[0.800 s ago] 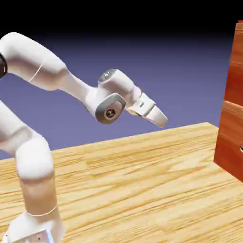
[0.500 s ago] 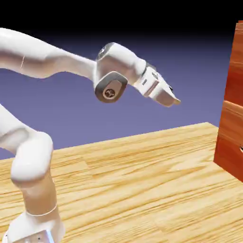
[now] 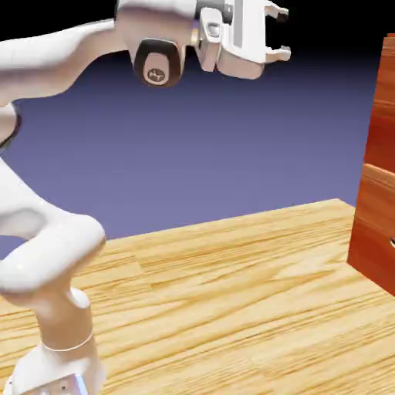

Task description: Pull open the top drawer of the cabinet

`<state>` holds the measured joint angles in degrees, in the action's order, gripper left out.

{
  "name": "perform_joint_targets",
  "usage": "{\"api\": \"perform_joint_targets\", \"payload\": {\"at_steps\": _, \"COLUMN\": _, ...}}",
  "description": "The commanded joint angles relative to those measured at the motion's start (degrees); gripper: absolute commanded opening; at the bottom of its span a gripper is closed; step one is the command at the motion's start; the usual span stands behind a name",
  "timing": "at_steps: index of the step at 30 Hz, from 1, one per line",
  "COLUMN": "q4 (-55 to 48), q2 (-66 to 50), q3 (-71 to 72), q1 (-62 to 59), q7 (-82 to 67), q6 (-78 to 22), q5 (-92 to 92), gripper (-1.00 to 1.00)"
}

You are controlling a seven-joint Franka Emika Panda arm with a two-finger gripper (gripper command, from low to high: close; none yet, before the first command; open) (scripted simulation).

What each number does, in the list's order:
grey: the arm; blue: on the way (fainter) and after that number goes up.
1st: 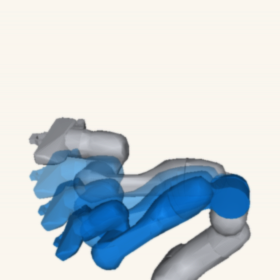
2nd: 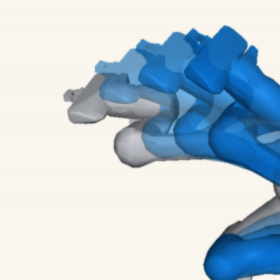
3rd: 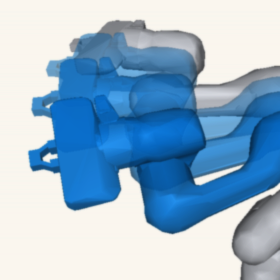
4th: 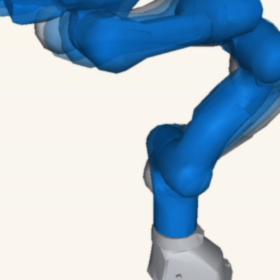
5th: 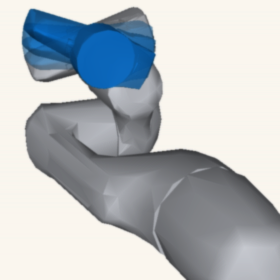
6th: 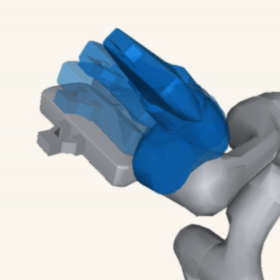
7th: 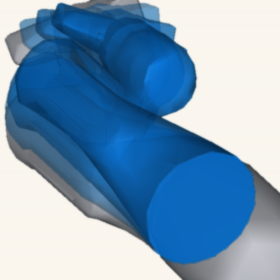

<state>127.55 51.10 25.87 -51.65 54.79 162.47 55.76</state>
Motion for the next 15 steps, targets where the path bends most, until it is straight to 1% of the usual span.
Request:
{"api": "perform_joint_targets", "payload": {"at_steps": 1, "q4": -1.33, "q2": 0.73, "q3": 1.03, "q1": -2.08, "q7": 0.49, "q6": -0.46, "q5": 2.21, "gripper": 0.00}}
{"api": "perform_joint_targets", "payload": {"at_steps": 15, "q4": -19.91, "q2": 10.97, "q3": 15.40, "q1": -31.15, "q7": 7.34, "q6": -6.87, "q5": 33.18, "gripper": 0.00}}
